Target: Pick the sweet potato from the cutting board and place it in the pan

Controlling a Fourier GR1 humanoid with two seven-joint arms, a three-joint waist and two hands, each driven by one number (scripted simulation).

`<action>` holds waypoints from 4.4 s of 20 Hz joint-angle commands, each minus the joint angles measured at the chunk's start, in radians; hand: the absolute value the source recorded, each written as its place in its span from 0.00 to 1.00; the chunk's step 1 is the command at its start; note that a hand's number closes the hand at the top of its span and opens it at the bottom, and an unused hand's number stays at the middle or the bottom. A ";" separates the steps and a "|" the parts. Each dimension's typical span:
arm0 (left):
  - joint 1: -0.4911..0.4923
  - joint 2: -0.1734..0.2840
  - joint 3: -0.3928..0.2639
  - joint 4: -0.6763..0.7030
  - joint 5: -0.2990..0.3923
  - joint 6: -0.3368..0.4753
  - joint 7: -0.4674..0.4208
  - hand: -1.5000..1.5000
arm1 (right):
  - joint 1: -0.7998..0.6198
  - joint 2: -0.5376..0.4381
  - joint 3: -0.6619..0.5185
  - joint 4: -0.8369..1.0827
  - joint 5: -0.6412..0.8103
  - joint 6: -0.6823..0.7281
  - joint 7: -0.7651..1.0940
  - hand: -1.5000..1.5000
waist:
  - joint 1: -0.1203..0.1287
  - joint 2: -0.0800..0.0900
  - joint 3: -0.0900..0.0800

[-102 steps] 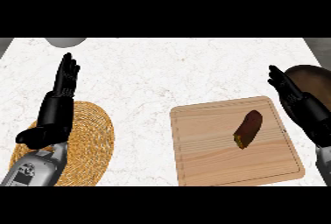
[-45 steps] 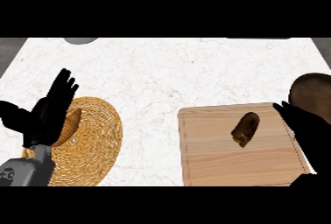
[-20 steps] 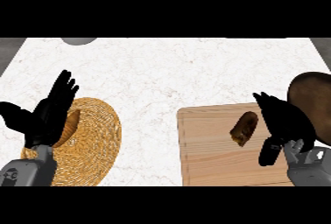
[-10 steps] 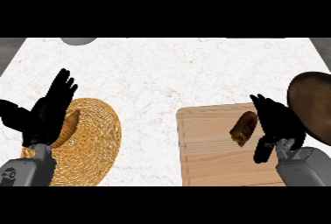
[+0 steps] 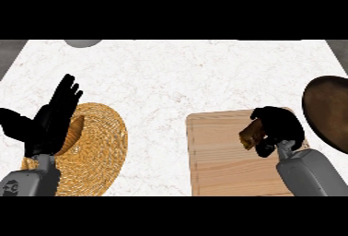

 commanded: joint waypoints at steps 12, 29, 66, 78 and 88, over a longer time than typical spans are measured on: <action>-0.036 -0.013 0.074 0.054 0.002 -0.059 -0.006 0.50 | 0.046 0.083 -0.057 -0.027 0.142 -0.082 -0.122 1.00 | -0.005 -0.001 0.000; 0.011 -0.020 0.049 -0.027 -0.024 -0.046 0.019 0.50 | 0.284 -0.115 -0.015 -0.829 0.276 -0.125 -0.203 1.00 | -0.021 -0.008 0.000; -0.027 -0.072 0.039 -0.006 -0.073 -0.044 0.008 0.50 | -0.173 -0.311 -0.771 0.624 -0.029 -0.480 -1.126 1.00 | 0.016 0.005 0.001; -0.028 -0.064 0.068 0.053 -0.057 -0.073 -0.036 0.50 | -0.318 -0.317 -0.803 1.126 0.007 -0.555 -1.141 0.00 | 0.028 0.013 0.003; -0.045 -0.032 0.090 0.018 -0.044 -0.083 0.011 0.50 | -0.322 -0.428 -1.018 1.223 -0.234 -0.402 -1.376 0.00 | 0.011 0.009 0.004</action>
